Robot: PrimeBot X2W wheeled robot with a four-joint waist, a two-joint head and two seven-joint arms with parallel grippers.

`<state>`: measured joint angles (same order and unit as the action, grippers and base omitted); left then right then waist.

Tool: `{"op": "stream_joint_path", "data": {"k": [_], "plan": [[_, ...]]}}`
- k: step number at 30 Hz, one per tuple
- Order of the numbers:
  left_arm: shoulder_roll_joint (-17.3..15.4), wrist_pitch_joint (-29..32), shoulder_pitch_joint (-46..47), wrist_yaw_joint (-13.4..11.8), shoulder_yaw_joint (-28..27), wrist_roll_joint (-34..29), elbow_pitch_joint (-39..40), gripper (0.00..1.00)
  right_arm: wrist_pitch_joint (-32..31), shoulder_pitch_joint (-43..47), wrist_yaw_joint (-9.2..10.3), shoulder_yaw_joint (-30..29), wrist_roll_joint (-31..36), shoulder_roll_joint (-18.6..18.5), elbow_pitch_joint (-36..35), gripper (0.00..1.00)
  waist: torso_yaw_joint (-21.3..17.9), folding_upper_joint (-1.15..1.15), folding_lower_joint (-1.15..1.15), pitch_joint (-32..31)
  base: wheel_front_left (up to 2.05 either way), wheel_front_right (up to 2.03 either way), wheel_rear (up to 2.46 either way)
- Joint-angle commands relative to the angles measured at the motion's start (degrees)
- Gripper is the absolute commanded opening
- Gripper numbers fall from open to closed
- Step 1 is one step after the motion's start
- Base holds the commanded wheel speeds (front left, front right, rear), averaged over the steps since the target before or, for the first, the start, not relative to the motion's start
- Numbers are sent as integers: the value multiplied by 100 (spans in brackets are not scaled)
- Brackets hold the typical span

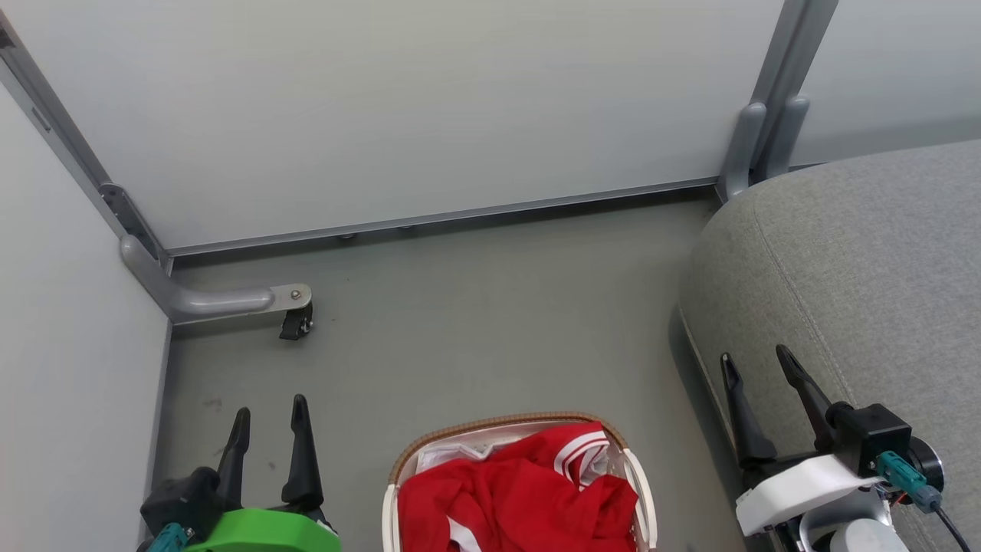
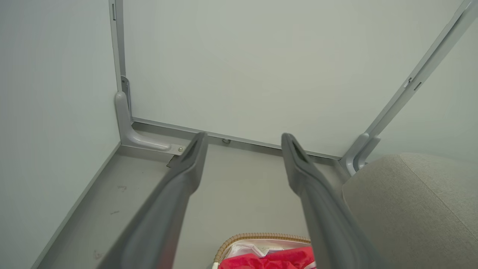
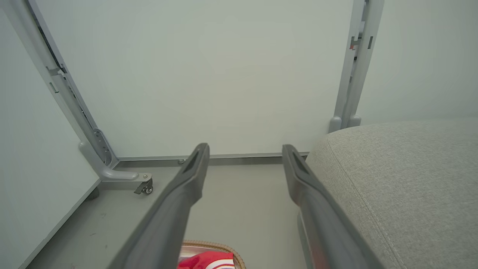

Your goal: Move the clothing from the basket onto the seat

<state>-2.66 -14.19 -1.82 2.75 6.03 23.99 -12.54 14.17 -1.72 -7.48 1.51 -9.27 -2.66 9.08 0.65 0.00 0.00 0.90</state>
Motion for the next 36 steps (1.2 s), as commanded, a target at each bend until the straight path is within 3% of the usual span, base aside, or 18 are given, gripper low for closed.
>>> {"op": "stream_joint_path", "data": {"k": [1, 8, 36], "plan": [[-36, -48, -89, -19, 21, -120, -14, 100, 50, 88, -2, 8, 112, -35, -17, 100, 2, 0, 0, -4, 0, 0, 0], [-39, -119, -139, -32, 44, -316, -84, 100, 115, 105, -2, 16, 371, -38, -7, 100, 11, 0, 0, 6, 0, 0, 0], [-38, -99, -110, 16, 39, -230, -196, 100, 112, 68, -2, 2, 277, -37, -4, 100, -4, 0, 0, 13, 0, 0, 0]]}}
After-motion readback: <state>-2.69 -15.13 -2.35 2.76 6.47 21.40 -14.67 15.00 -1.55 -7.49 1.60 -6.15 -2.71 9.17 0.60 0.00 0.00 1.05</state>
